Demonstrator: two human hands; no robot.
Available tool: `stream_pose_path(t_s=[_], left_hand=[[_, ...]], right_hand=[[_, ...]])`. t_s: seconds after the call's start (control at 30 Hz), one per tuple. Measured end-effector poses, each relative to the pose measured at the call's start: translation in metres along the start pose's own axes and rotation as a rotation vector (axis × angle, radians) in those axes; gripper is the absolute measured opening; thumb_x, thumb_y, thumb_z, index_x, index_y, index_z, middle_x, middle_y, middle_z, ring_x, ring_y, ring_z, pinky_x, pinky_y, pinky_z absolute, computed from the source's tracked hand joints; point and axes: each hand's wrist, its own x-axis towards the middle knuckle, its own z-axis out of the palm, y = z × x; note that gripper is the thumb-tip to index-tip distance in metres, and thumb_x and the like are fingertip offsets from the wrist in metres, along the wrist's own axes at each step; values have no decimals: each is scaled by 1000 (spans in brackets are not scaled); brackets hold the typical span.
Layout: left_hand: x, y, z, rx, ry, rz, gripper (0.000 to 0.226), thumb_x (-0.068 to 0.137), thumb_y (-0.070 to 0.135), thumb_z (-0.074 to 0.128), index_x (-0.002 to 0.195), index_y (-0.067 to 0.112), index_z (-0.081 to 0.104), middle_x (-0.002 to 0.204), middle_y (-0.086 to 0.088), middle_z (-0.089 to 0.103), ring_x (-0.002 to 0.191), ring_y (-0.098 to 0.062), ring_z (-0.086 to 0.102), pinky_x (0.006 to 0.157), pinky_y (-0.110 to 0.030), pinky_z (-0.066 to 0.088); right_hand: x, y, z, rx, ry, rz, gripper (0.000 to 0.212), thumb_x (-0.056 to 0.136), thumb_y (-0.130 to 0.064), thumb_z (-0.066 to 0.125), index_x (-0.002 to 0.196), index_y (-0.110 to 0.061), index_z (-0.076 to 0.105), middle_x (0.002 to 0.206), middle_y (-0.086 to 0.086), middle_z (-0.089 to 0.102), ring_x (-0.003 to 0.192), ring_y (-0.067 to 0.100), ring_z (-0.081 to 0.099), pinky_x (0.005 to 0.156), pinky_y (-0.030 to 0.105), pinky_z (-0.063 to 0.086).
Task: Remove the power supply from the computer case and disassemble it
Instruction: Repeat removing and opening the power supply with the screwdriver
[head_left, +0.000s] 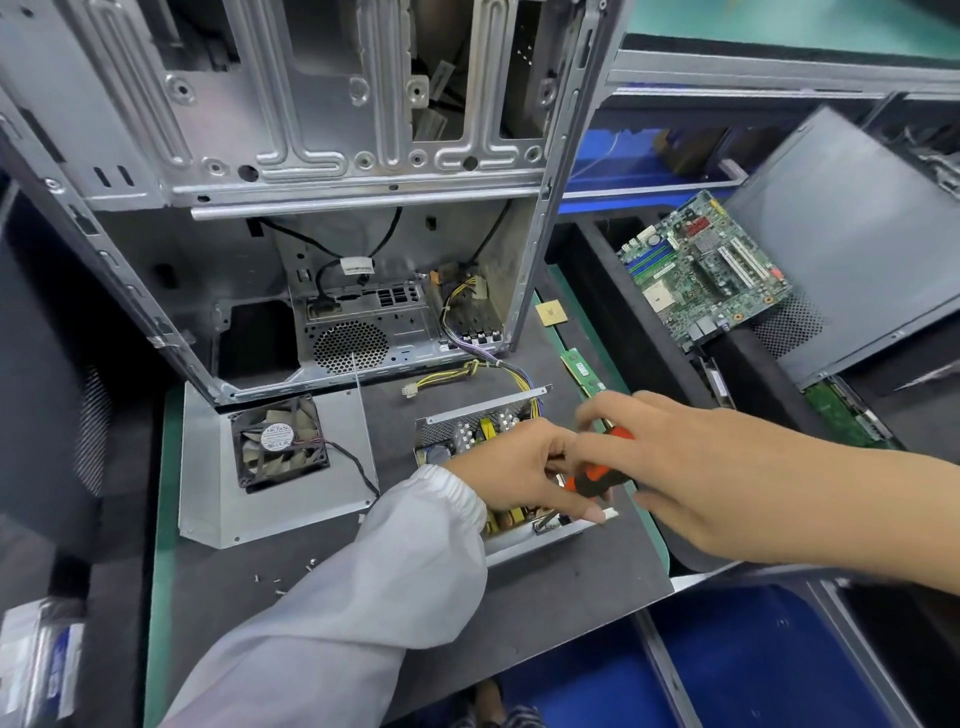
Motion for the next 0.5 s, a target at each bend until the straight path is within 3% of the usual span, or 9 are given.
stream_pose_path(t_s=[0.07,0.1,0.2,0.27,0.3,0.33,0.4,0.47,0.5], left_hand=[[0,2,0,-13,15,-12,22,79,9,79,95,-2,69,87,-15,72,78,-15,66,80,-27,51],[0,2,0,-14,13,-12,22,79,10,79,95,-1,69,86,-16,70,77,-20,63,78,-32,50],[0,3,2,33,7,-11,14,78,13,80,86,12,70,69,15,63,63,-1,52,66,-16,40],[0,2,2,73,2,20,17,79,12,80,82,24,69,64,22,59,59,6,49,63,-6,37],[-1,4,1,79,7,29,20,79,14,80,79,30,68,61,21,56,58,4,46,60,-11,36],[-1,3,1,67,5,17,16,79,15,80,78,27,68,61,16,56,59,1,44,60,-18,38],[0,3,1,39,25,0,18,79,13,80,88,1,69,68,-9,62,67,-10,51,66,-34,45],[0,6,1,26,15,-21,25,80,12,80,92,-5,66,80,-25,64,73,-22,54,74,-45,49],[-1,6,2,30,12,-16,21,80,12,79,94,0,68,84,-22,66,75,-23,57,77,-43,50]], right_hand=[[-1,0,-3,5,32,52,49,86,-63,43,123,-39,22,128,-10,27,101,14,49,63,25,45],[1,0,-2,-68,85,112,58,79,-76,31,120,-36,26,118,-8,37,93,15,55,57,26,40],[7,-5,2,-242,136,230,66,73,-80,5,96,-23,30,82,-2,49,83,22,63,49,29,26],[8,-7,5,-217,104,214,45,91,-66,17,97,-23,30,94,0,53,86,21,60,56,28,31],[6,-6,6,-164,88,153,31,98,-54,27,105,-25,32,103,-1,47,85,17,55,60,27,34],[3,-4,6,-75,57,94,21,99,-42,37,114,-29,30,110,-3,39,87,14,49,63,27,38],[-3,-1,1,131,-9,29,35,95,-31,48,121,-38,26,121,-8,27,99,11,42,74,25,45],[-5,-1,-4,134,5,77,42,89,-55,48,121,-37,28,120,-9,29,92,11,45,71,24,43],[-2,-2,-4,40,41,138,51,83,-69,39,119,-34,30,111,-7,36,82,13,46,64,25,39]])
